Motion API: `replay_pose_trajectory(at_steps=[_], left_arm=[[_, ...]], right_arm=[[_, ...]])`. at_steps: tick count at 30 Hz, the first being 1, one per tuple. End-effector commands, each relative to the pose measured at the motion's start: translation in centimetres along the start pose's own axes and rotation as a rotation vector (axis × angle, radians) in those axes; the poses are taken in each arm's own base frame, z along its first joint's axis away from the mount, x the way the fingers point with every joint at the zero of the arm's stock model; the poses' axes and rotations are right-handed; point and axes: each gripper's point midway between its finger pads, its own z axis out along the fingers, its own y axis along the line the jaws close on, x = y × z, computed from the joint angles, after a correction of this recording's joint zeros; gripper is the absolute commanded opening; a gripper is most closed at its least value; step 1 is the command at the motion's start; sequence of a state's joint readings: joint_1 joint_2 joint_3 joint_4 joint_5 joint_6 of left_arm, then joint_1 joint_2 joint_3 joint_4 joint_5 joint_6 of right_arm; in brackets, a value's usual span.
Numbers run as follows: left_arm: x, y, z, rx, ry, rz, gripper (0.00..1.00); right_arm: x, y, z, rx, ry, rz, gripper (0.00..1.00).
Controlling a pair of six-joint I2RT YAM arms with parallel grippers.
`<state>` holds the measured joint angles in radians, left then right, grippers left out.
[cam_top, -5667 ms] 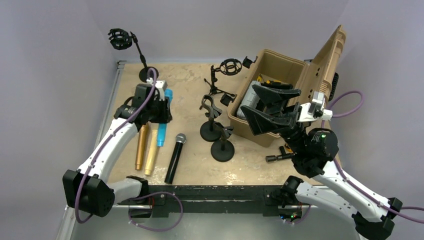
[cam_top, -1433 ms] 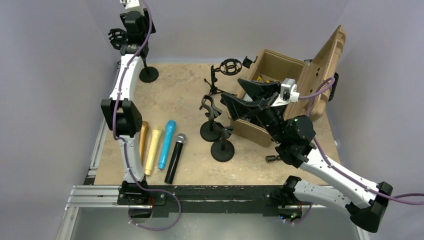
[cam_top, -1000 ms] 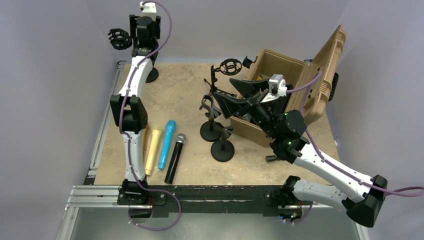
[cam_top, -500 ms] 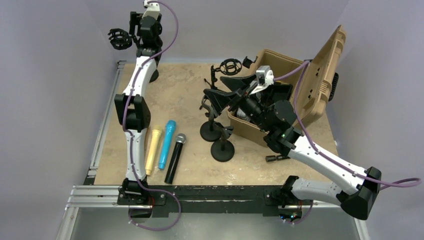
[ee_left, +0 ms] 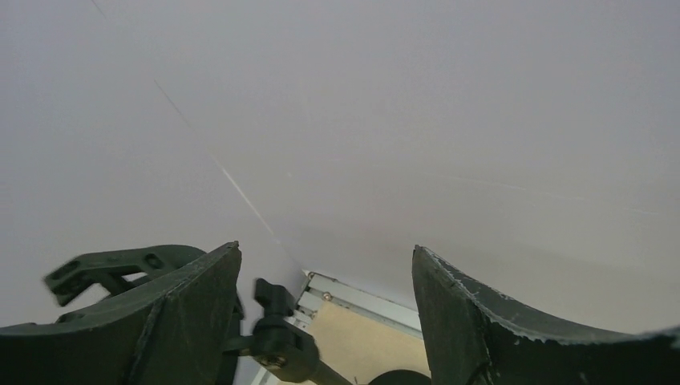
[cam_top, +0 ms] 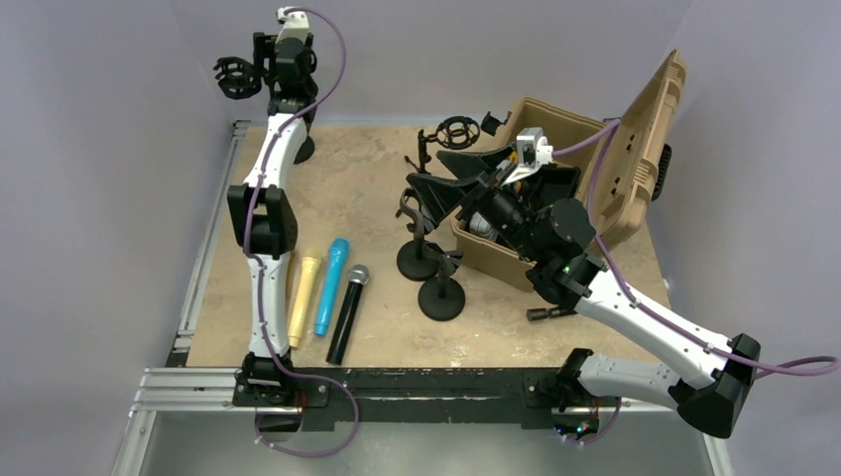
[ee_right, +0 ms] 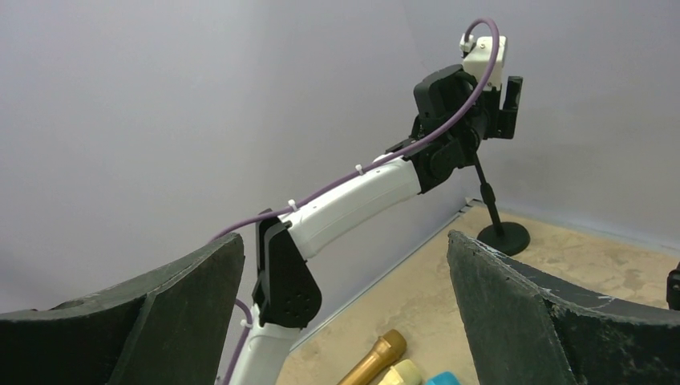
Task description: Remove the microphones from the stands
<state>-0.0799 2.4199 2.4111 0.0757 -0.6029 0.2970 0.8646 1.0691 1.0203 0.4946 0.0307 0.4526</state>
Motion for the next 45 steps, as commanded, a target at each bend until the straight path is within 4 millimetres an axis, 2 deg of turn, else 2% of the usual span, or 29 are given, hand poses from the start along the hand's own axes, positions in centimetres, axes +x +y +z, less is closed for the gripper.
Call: replay_pose_trajectory(at_steps=[1, 11, 23, 27, 30, 34, 39, 42, 45], left_arm=[[-1.0, 0.1, 0.4, 0.005, -0.024, -0.057, 0.76], [1.4, -1.0, 0.6, 0.015, 0.022, -0.044, 0.76], [8.3, -3.7, -0.9, 0.068, 0.172, -0.028, 0.75], [9.9, -4.1, -1.4, 0.076, 0.196, -0.015, 0.74], [9.1, -4.8, -1.6, 0.105, 0.169, 0.005, 0.75], [6.3, -5.7, -2.3, 0.148, 0.131, 0.035, 0.76], [2.1, -5.4, -3.1, 0.1, 0.057, 0.035, 0.76], [0.7, -5.2, -3.0, 0.084, 0.039, 0.031, 0.76], [-0.7, -4.1, -3.1, 0.032, 0.013, 0.041, 0.77]], right_arm=[[-3.4, 2.0, -0.3, -0.058, -0.077, 0.02, 0.95], [-3.1, 1.7, -0.1, -0.047, -0.072, 0.004, 0.95], [-2.6, 1.4, 0.2, -0.048, -0.069, -0.013, 0.96], [-2.3, 1.4, 0.4, -0.05, -0.064, -0.019, 0.96], [-2.1, 1.4, 0.4, -0.054, -0.065, -0.02, 0.96], [-1.8, 1.3, 0.4, -0.059, -0.06, -0.016, 0.96], [-1.7, 1.2, 0.8, -0.057, -0.059, -0.02, 0.96], [-1.5, 1.2, 0.8, -0.056, -0.058, -0.016, 0.96], [-1.3, 1.0, 0.8, -0.054, -0.053, -0.013, 0.96]])
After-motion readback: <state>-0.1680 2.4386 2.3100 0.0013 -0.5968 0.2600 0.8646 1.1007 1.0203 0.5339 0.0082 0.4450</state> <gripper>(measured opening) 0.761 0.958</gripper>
